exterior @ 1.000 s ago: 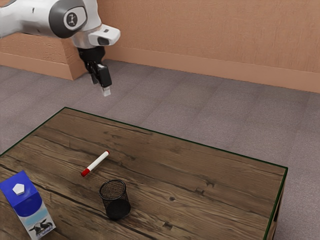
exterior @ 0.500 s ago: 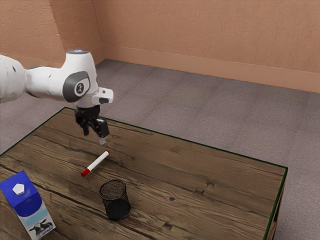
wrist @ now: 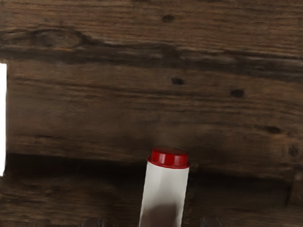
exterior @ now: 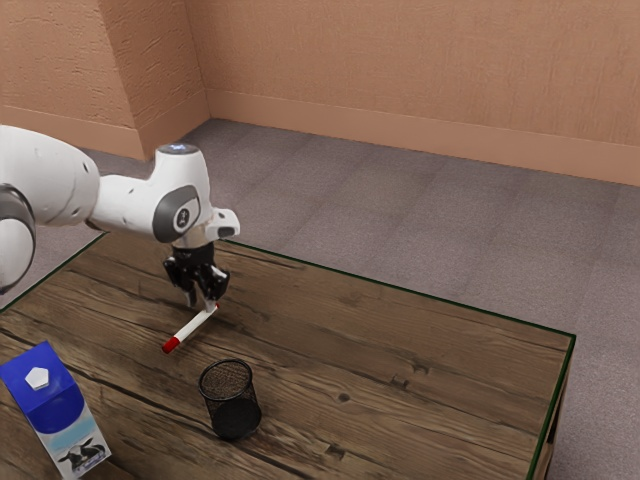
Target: Put the marker into the pen holder.
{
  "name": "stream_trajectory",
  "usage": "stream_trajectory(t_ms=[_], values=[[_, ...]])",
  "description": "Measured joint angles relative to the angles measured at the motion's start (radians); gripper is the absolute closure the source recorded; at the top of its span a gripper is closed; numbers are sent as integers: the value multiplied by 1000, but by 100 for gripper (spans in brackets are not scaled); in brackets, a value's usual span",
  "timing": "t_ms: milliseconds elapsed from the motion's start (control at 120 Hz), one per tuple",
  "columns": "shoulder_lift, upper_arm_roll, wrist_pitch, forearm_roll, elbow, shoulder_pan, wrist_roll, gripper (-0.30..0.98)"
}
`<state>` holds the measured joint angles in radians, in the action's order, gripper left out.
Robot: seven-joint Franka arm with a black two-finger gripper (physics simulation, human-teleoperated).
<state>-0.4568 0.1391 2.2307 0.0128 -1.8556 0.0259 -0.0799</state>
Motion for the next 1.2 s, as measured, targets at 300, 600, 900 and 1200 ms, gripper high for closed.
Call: stream_trajectory(t_ms=[300, 600, 900, 1200], values=[[-56, -3, 18, -3, 25, -1, 59, 56], [308, -115, 8, 7, -98, -24, 100, 75], [583, -162, -5, 19, -286, -129, 138, 78], [621, -178, -10, 5, -432, -161, 171, 78]])
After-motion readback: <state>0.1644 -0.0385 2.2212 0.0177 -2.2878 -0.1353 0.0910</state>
